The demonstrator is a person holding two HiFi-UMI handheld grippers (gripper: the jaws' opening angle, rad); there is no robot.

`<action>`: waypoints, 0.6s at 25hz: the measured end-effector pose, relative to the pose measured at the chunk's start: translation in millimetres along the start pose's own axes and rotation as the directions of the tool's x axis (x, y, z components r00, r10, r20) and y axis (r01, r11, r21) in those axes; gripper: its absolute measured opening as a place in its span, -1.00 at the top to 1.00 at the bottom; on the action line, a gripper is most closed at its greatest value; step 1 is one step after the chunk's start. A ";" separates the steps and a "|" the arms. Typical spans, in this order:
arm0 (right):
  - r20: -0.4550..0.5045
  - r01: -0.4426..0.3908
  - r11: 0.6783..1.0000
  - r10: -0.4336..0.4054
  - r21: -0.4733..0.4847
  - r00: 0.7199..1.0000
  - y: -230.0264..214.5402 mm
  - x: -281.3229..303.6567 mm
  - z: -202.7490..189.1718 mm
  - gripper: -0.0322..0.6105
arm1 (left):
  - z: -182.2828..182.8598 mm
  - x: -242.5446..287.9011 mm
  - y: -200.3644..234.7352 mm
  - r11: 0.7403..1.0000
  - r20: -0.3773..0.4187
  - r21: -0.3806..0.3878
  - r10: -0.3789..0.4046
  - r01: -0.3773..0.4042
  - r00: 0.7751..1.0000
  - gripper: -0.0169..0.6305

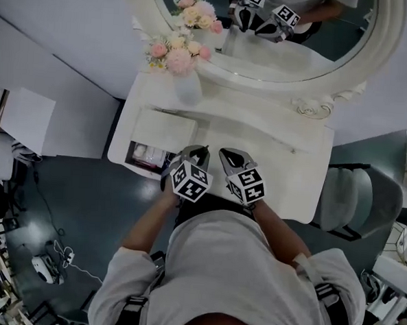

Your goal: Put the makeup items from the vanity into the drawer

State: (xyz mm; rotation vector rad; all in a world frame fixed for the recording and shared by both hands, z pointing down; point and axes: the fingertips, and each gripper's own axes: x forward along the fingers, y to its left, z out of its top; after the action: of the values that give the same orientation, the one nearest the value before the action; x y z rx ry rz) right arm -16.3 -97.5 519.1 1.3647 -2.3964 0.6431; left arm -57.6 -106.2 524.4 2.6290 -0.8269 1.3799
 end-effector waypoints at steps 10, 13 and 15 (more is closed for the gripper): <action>-0.017 -0.055 0.998 0.054 -0.041 0.998 30.7 21.5 3.5 0.90 | -34.9 -19.3 27.1 0.990 0.015 -0.121 0.071 -0.069 0.997 0.81; -0.046 -0.084 0.994 0.081 -0.066 0.996 43.8 29.6 0.2 0.90 | -47.2 -23.8 29.7 0.989 0.004 -0.131 0.063 -0.062 0.998 0.81; -0.064 -0.105 0.991 0.100 -0.084 0.993 53.7 36.0 -0.6 0.90 | -56.0 -27.4 32.6 0.991 -0.003 -0.120 0.055 -0.055 0.998 0.81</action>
State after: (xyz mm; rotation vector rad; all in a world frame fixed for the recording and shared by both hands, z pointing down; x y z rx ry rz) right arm -80.7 -99.5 524.3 1.1772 -2.4291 0.5898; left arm -127.7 -106.0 530.3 2.5344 -0.9576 1.2981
